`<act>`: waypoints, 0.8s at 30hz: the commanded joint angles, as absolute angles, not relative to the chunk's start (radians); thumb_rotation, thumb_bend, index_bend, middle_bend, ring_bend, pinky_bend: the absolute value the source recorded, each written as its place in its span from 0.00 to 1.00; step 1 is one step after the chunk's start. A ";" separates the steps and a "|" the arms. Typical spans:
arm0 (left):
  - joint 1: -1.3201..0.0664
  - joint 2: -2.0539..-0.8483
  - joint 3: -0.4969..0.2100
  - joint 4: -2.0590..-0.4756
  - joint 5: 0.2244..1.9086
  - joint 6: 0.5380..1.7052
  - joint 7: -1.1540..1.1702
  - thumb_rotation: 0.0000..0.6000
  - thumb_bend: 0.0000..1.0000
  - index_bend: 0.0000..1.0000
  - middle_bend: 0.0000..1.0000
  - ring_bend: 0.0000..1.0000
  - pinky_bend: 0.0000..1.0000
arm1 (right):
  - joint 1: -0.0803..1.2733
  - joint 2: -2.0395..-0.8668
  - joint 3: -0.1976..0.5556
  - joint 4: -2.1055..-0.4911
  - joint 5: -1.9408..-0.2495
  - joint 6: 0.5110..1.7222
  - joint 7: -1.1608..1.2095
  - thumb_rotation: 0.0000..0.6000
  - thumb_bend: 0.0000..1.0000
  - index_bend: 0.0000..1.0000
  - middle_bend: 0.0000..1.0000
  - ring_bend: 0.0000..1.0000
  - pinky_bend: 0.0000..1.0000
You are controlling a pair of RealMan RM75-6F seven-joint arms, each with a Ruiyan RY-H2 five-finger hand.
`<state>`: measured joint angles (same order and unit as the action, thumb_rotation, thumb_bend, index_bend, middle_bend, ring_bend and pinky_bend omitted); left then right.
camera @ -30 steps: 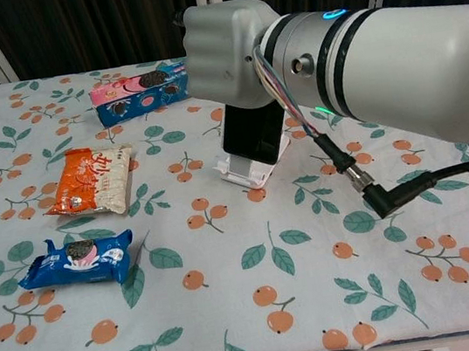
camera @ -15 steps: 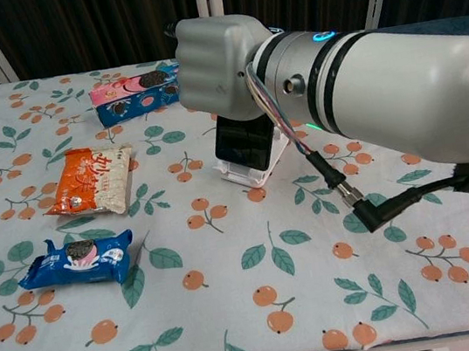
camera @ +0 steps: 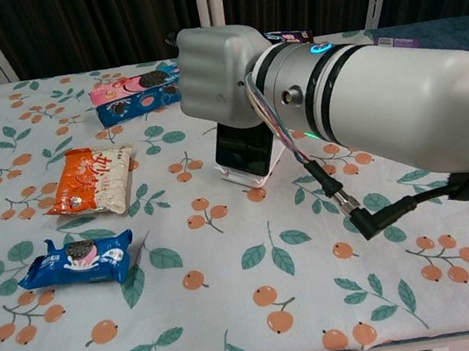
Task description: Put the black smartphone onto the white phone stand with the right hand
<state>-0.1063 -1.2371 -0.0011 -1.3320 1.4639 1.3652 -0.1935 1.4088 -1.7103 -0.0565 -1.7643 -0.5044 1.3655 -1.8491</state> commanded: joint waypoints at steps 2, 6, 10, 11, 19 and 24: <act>-0.105 -1.234 -0.004 -1.336 1.464 1.369 -0.191 0.27 0.00 0.11 0.04 0.05 0.14 | 1.405 -1.716 -0.056 -1.758 -0.508 1.364 -1.848 1.00 0.31 0.65 0.42 0.44 0.00; -0.104 -1.233 -0.002 -1.337 1.464 1.366 -0.191 0.27 0.00 0.11 0.04 0.05 0.14 | 1.401 -1.719 -0.053 -1.754 -0.512 1.366 -1.847 1.00 0.31 0.65 0.42 0.44 0.00; -0.102 -1.232 -0.002 -1.336 1.463 1.366 -0.193 0.27 0.00 0.11 0.04 0.05 0.14 | 1.399 -1.722 -0.050 -1.751 -0.508 1.365 -1.852 1.00 0.31 0.65 0.41 0.44 0.00; -0.102 -1.232 -0.002 -1.336 1.463 1.367 -0.194 0.27 0.00 0.11 0.04 0.05 0.14 | 1.398 -1.723 -0.050 -1.749 -0.509 1.363 -1.852 1.00 0.31 0.65 0.41 0.44 0.00; -0.101 -1.232 -0.002 -1.333 1.462 1.365 -0.197 0.27 0.00 0.11 0.04 0.05 0.14 | 1.391 -1.730 -0.051 -1.736 -0.530 1.357 -1.845 1.00 0.31 0.65 0.41 0.44 0.00; -0.100 -1.231 -0.002 -1.332 1.463 1.365 -0.199 0.27 0.00 0.11 0.04 0.05 0.14 | 1.387 -1.734 -0.049 -1.732 -0.519 1.357 -1.854 1.00 0.31 0.65 0.41 0.44 0.00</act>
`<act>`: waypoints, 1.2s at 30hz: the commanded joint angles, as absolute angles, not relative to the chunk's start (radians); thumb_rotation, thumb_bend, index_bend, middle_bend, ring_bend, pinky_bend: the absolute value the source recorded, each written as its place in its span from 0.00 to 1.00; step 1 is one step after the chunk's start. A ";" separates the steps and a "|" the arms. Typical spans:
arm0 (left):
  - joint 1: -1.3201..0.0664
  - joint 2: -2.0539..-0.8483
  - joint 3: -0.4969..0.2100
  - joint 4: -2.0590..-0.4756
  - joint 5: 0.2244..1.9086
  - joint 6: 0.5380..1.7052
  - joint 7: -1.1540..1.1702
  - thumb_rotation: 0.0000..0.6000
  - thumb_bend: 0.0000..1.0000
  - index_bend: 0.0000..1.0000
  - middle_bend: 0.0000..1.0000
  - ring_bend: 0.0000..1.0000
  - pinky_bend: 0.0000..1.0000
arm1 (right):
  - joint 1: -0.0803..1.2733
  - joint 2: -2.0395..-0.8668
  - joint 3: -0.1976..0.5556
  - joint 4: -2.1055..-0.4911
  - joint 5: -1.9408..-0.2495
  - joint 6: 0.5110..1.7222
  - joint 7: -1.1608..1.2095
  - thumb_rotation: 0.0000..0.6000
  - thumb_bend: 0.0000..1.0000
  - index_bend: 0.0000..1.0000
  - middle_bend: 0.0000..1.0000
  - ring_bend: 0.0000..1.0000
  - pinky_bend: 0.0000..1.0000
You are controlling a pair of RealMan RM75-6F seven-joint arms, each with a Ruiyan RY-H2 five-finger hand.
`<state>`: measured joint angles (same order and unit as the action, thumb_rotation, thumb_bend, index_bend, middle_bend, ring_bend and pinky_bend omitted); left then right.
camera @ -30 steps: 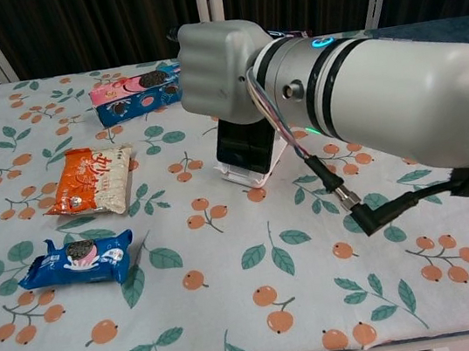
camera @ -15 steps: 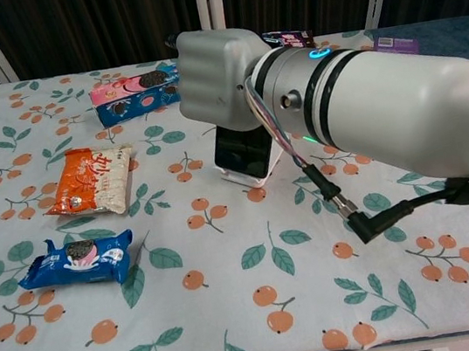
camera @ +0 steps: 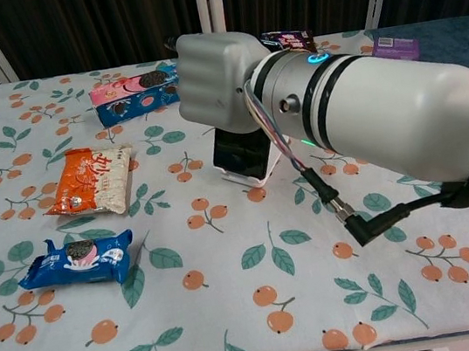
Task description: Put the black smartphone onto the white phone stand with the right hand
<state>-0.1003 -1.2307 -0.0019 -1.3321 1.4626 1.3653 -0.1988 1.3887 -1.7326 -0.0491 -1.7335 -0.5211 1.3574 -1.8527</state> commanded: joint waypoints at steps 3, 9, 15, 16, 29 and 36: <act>-0.101 -1.230 -0.002 -1.332 1.464 1.365 -0.201 0.27 0.00 0.11 0.04 0.05 0.14 | 1.385 -1.735 -0.047 -1.733 -0.514 1.355 -1.856 1.00 0.31 0.65 0.41 0.44 0.00; -0.102 -1.229 -0.002 -1.332 1.464 1.362 -0.204 0.27 0.00 0.11 0.04 0.05 0.14 | 1.384 -1.732 -0.042 -1.739 -0.513 1.359 -1.863 1.00 0.31 0.65 0.41 0.44 0.00; -0.103 -1.229 -0.003 -1.332 1.464 1.360 -0.203 0.27 0.00 0.11 0.04 0.05 0.14 | 1.381 -1.736 -0.037 -1.743 -0.483 1.369 -1.881 1.00 0.28 0.41 0.37 0.36 0.00; -0.103 -1.229 -0.003 -1.332 1.463 1.359 -0.204 0.27 0.00 0.11 0.04 0.05 0.14 | 1.380 -1.737 -0.035 -1.742 -0.479 1.370 -1.880 1.00 0.27 0.36 0.36 0.34 0.00; -0.103 -1.226 -0.004 -1.335 1.459 1.355 -0.199 0.27 0.00 0.11 0.04 0.05 0.14 | 1.382 -1.719 -0.032 -1.768 -0.452 1.367 -1.889 1.00 0.06 0.00 0.00 0.00 0.00; -0.102 -1.224 -0.003 -1.337 1.460 1.356 -0.198 0.27 0.00 0.11 0.04 0.05 0.14 | 1.362 -1.647 -0.062 -1.859 -0.579 1.389 -1.818 1.00 0.03 0.00 0.00 0.00 0.00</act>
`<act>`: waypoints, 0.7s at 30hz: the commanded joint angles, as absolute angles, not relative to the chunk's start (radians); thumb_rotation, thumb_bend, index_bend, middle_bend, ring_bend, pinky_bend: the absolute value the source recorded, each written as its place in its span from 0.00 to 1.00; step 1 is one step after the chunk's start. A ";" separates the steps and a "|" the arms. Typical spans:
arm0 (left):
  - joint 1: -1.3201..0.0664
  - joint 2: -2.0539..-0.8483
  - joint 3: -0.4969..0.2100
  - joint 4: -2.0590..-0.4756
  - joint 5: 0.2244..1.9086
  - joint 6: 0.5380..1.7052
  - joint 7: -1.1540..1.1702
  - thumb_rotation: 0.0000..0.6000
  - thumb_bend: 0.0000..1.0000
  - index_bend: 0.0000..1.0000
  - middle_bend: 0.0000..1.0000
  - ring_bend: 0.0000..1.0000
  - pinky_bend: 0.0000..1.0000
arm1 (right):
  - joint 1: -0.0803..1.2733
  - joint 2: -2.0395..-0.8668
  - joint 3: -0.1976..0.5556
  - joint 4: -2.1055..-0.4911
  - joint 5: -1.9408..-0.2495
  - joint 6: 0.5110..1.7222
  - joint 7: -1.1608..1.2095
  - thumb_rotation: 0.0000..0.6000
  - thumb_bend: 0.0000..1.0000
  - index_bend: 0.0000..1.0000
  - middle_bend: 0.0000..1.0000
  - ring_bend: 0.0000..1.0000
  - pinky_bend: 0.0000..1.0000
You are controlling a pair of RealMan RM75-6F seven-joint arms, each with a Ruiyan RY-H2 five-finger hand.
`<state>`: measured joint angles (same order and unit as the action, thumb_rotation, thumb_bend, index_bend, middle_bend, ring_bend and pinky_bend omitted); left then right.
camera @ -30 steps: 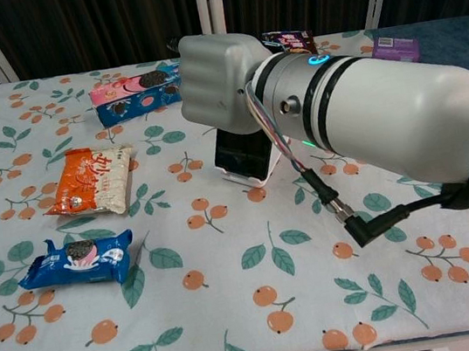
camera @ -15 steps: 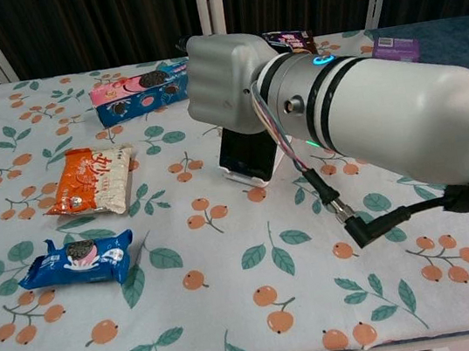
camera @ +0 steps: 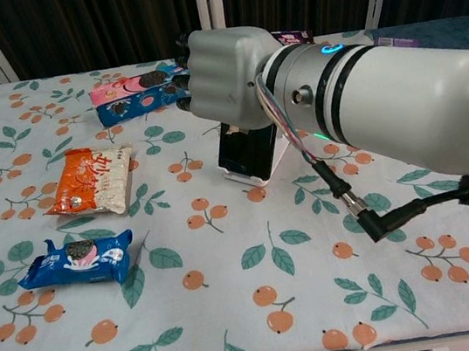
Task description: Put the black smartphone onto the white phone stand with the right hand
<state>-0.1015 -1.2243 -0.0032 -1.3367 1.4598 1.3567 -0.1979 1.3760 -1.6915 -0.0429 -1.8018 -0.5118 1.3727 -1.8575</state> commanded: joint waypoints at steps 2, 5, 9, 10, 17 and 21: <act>-0.103 -1.225 -0.003 -1.337 1.460 1.353 -0.197 0.27 0.00 0.11 0.04 0.05 0.14 | 1.343 -1.593 -0.081 -1.934 -0.631 1.423 -1.791 1.00 0.03 0.00 0.00 0.00 0.00; -0.108 -1.228 -0.004 -1.339 1.459 1.346 -0.191 0.27 0.00 0.11 0.04 0.05 0.14 | 1.304 -1.505 -0.115 -2.060 -0.696 1.495 -1.759 1.00 0.03 0.00 0.00 0.00 0.00; -0.118 -1.234 -0.004 -1.349 1.464 1.338 -0.172 0.27 0.00 0.11 0.04 0.05 0.14 | 1.244 -1.375 -0.207 -2.175 -0.849 1.569 -1.717 1.00 0.03 0.00 0.00 0.00 0.00; -0.119 -1.234 -0.005 -1.353 1.464 1.336 -0.166 0.27 0.00 0.11 0.04 0.05 0.14 | 1.227 -1.344 -0.231 -2.195 -0.888 1.585 -1.704 1.00 0.03 0.00 0.00 0.00 0.00; -0.127 -1.242 -0.007 -1.382 1.458 1.328 -0.121 0.27 0.00 0.11 0.04 0.05 0.14 | 1.047 -1.075 -0.406 -2.217 -1.224 1.695 -1.446 1.00 0.03 0.00 0.00 0.00 0.00; -0.131 -1.241 -0.010 -1.396 1.454 1.327 -0.101 0.27 0.00 0.11 0.04 0.05 0.14 | 0.917 -0.950 -0.464 -2.080 -1.363 1.748 -1.136 1.00 0.03 0.00 0.00 0.00 0.00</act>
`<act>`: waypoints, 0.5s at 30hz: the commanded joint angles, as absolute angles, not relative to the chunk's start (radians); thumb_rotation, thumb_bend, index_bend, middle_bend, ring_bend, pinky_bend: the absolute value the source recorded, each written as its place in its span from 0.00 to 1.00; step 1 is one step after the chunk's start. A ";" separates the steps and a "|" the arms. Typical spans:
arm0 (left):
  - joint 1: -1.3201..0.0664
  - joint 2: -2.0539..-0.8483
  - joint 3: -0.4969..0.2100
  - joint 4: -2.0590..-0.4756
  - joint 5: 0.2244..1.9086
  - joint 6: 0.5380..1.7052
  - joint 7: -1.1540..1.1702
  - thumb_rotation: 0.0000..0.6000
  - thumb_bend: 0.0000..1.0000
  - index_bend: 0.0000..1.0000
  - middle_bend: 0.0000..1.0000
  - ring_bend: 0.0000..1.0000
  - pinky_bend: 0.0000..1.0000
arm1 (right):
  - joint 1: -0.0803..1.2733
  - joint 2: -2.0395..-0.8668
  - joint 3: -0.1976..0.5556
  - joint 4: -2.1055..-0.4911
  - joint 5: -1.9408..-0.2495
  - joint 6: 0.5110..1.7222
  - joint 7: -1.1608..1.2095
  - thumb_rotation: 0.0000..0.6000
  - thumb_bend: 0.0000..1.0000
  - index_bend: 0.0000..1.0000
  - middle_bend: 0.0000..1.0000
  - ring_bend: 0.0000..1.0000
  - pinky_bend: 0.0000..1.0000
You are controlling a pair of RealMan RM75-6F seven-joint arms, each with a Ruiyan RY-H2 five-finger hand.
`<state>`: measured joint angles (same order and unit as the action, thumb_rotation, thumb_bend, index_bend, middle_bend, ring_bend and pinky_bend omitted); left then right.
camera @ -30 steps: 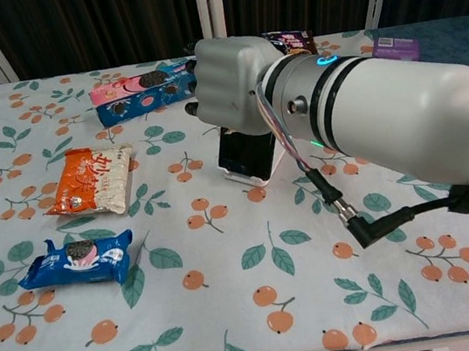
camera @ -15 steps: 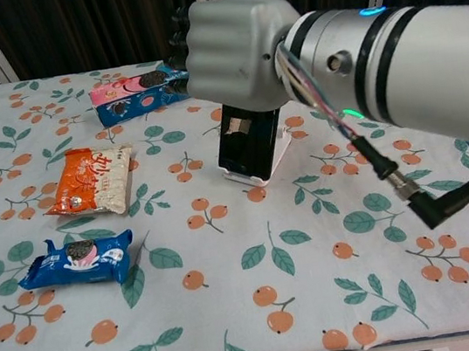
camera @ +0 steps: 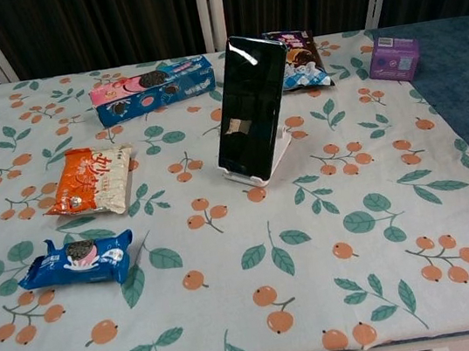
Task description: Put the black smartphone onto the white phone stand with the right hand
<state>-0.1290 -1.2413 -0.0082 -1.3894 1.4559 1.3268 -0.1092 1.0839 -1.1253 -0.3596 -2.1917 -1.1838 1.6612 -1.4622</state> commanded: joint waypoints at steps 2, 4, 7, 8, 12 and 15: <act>-0.132 -1.241 -0.012 -1.404 1.454 1.330 -0.091 0.27 0.00 0.11 0.04 0.05 0.14 | 0.834 -0.923 -0.463 -1.966 -1.381 1.778 -0.935 1.00 0.03 0.00 0.00 0.00 0.00; -0.131 -1.239 -0.013 -1.412 1.454 1.336 -0.080 0.27 0.00 0.11 0.04 0.05 0.14 | 0.743 -0.929 -0.451 -1.849 -1.368 1.786 -0.710 1.00 0.02 0.00 0.00 0.00 0.00; -0.128 -1.233 -0.012 -1.424 1.456 1.345 -0.070 0.29 0.00 0.11 0.04 0.05 0.14 | 0.598 -0.984 -0.410 -1.676 -1.311 1.779 -0.333 1.00 0.02 0.00 0.00 0.00 0.00; -0.127 -1.231 -0.012 -1.428 1.457 1.348 -0.066 0.29 0.00 0.11 0.04 0.05 0.14 | 0.554 -1.007 -0.393 -1.622 -1.288 1.775 -0.241 1.00 0.02 0.00 0.00 0.00 0.00; -0.123 -1.215 -0.008 -1.454 1.464 1.361 -0.039 0.29 0.00 0.11 0.04 0.05 0.14 | 0.385 -1.124 -0.322 -1.406 -1.211 1.742 0.073 1.00 0.06 0.00 0.00 0.00 0.00; -0.119 -1.203 -0.007 -1.476 1.469 1.374 -0.011 0.29 0.00 0.11 0.04 0.05 0.14 | 0.288 -1.193 -0.273 -1.290 -1.190 1.704 0.299 1.00 0.11 0.00 0.00 0.00 0.00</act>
<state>-0.1211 -1.2082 -0.0081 -1.4681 1.4659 1.3685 -0.0198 0.5700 -1.0721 -0.3613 -1.6166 -1.2531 1.7333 -0.1349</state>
